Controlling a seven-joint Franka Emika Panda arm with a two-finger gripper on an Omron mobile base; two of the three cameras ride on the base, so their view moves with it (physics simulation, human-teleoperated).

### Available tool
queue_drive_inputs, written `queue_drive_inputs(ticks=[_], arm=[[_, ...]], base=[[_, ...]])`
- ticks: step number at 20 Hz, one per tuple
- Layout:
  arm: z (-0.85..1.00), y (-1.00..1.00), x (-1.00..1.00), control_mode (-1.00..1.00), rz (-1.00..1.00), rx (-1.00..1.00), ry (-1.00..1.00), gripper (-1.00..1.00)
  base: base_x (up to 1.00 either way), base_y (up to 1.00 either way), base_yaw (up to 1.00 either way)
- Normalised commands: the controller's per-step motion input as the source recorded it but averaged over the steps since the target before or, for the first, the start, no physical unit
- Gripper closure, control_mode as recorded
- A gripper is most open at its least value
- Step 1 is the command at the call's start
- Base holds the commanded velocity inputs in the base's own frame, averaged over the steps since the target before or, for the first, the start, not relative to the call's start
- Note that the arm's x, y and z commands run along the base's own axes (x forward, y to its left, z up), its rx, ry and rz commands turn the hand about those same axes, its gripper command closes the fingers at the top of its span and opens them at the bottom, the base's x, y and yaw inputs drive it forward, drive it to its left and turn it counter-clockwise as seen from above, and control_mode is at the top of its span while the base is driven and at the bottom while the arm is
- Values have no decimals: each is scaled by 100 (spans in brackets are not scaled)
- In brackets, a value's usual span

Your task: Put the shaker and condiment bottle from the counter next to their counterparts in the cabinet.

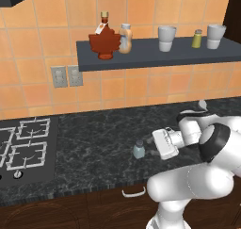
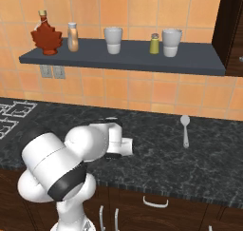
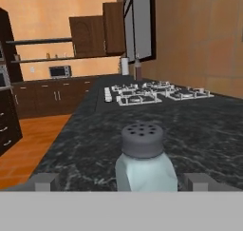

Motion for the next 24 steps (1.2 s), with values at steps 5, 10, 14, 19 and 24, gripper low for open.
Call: queue_drive_inputs(ticks=[5,10,14,19,24], arm=[[-5,6,11,-100,0,2,0,-100],[-7,4,10,-100,0,2,0,-100],[-5,4,5,-100,0,3,0,-100],[-2,5,1,-100,0,3,0,-100],[-1,10,8,-100,0,2,3,-100]], base=[[0,0,0],[0,0,0],[0,0,0],[0,0,0],[0,0,0]])
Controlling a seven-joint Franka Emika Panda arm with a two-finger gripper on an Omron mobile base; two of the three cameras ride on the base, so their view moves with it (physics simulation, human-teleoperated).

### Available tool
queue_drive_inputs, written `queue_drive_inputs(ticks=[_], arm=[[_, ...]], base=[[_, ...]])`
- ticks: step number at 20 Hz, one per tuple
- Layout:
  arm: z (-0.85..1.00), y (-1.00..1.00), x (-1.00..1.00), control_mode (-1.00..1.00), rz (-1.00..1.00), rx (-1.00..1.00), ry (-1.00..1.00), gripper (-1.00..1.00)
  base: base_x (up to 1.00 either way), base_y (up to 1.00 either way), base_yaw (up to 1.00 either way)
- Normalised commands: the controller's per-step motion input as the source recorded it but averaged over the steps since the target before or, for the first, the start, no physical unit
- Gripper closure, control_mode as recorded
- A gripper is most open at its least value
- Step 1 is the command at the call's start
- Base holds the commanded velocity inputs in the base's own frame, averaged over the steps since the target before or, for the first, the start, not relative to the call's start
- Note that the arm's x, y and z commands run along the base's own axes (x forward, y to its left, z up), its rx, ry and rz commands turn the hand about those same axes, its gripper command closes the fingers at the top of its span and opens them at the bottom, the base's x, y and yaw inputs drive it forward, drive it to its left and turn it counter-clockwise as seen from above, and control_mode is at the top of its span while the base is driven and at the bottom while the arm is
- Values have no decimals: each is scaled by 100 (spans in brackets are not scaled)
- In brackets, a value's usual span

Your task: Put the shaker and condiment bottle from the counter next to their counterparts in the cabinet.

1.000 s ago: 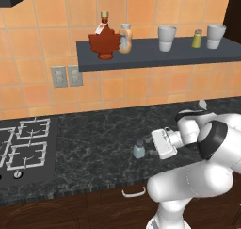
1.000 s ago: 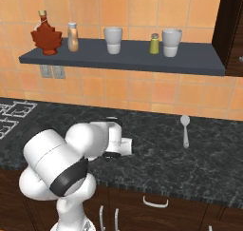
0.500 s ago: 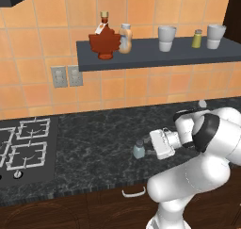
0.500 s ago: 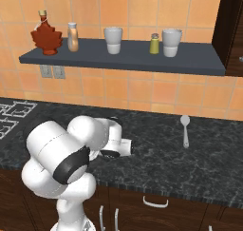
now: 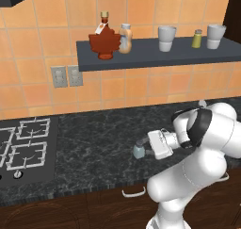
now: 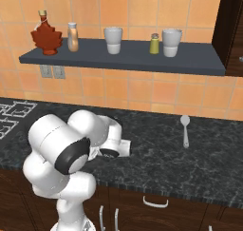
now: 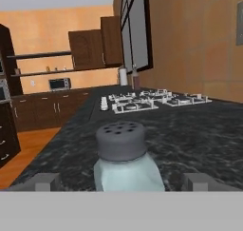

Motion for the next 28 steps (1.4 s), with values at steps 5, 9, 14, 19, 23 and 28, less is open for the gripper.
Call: queue_drive_inputs(ticks=[5,9,14,19,23,28], arm=[[0,11,8,-100,0,2,4,-100],[-3,11,5,-100,0,2,4,-100],[-4,10,1,-100,0,2,5,-100],[-13,13,2,-100,0,0,9,100],[0,1,14,-100,-1,-1,6,100],[50,-2,0,-100,-7,0,-1,100]], base=[[0,0,0],[0,0,0],[0,0,0],[0,0,0],[0,0,0],[0,0,0]])
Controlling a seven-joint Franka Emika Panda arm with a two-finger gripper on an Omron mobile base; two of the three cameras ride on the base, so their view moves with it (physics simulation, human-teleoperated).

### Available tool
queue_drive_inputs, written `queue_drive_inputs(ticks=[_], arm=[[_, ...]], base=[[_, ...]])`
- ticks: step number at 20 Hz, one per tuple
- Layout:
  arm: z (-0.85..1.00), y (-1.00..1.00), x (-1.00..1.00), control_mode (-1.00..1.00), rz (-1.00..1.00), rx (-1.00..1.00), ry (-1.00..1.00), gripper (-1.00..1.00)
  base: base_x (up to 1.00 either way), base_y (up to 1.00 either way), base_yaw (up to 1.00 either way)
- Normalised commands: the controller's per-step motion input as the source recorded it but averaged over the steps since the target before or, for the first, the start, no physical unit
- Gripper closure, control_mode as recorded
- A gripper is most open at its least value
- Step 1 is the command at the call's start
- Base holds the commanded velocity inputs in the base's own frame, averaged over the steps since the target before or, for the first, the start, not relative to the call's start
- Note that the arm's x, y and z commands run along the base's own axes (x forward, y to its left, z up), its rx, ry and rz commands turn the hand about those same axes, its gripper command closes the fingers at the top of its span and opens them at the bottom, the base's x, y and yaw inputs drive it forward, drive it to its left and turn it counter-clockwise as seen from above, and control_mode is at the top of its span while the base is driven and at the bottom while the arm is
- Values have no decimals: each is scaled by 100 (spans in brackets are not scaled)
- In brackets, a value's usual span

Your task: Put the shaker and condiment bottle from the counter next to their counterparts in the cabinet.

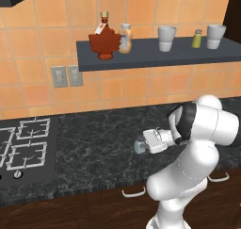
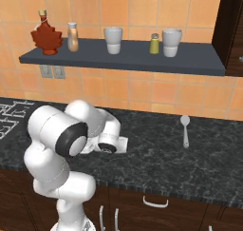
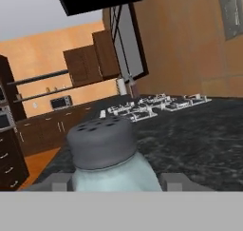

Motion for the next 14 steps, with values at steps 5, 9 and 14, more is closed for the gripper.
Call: queue_drive_inputs(ticks=[5,9,14], arm=[[76,0,0,-100,-20,0,2,100],[74,0,-2,-100,-27,0,10,100],[40,-5,-20,-100,-25,0,3,100]], base=[[0,0,0],[0,0,0],[0,0,0]])
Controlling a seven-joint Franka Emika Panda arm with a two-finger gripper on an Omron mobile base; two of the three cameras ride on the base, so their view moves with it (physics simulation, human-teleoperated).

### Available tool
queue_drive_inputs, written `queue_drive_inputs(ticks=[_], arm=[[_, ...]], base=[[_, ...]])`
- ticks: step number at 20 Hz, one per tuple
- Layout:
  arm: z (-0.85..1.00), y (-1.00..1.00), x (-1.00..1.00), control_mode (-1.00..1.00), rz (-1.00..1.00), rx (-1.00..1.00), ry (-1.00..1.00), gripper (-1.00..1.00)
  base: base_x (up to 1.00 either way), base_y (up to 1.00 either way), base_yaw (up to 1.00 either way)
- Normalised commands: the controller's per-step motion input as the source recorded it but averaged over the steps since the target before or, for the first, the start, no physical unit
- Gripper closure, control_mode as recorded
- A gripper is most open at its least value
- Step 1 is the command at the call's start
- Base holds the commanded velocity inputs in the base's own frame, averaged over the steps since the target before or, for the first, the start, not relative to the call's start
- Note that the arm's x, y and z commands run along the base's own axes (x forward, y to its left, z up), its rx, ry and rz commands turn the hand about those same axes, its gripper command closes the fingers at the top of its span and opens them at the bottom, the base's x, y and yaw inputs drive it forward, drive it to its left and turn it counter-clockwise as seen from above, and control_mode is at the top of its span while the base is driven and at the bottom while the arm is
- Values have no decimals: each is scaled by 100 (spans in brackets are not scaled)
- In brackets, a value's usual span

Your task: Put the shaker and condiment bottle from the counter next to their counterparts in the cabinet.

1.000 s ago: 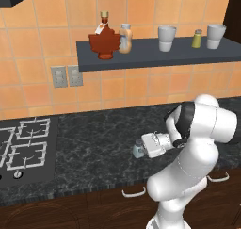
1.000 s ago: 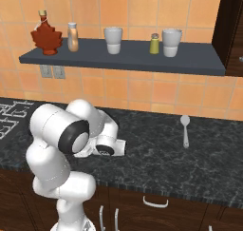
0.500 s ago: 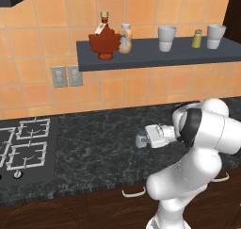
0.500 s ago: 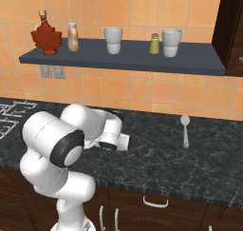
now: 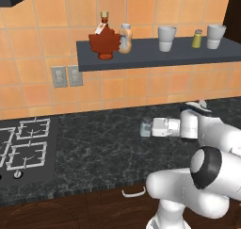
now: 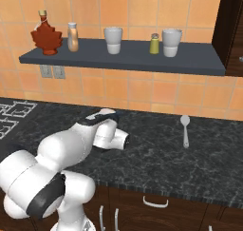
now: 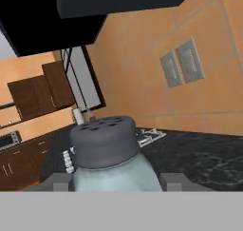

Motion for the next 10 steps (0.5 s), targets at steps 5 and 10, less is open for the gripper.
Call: queue_drive_inputs(ticks=[5,10], arm=[[21,-9,-26,-100,-23,0,0,100],[38,-19,-7,-100,-25,0,0,100]], base=[[0,0,0],[0,0,0]])
